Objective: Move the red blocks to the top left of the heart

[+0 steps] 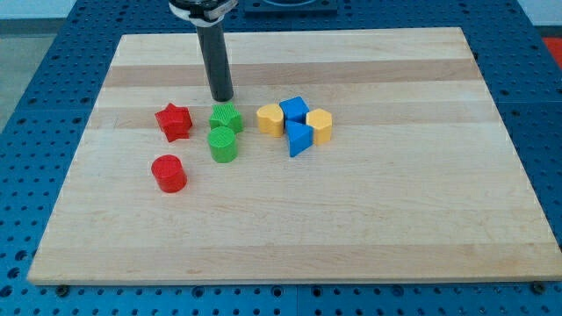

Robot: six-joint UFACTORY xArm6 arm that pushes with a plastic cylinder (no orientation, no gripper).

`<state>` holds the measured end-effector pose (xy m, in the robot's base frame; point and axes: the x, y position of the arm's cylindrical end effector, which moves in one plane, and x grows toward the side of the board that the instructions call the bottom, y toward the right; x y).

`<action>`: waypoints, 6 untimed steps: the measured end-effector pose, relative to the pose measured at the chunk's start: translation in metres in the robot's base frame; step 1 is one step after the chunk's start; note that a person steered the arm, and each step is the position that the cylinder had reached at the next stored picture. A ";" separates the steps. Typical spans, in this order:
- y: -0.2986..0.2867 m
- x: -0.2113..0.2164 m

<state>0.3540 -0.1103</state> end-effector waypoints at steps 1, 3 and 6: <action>-0.003 0.068; -0.003 0.185; -0.072 0.193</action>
<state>0.5474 -0.1818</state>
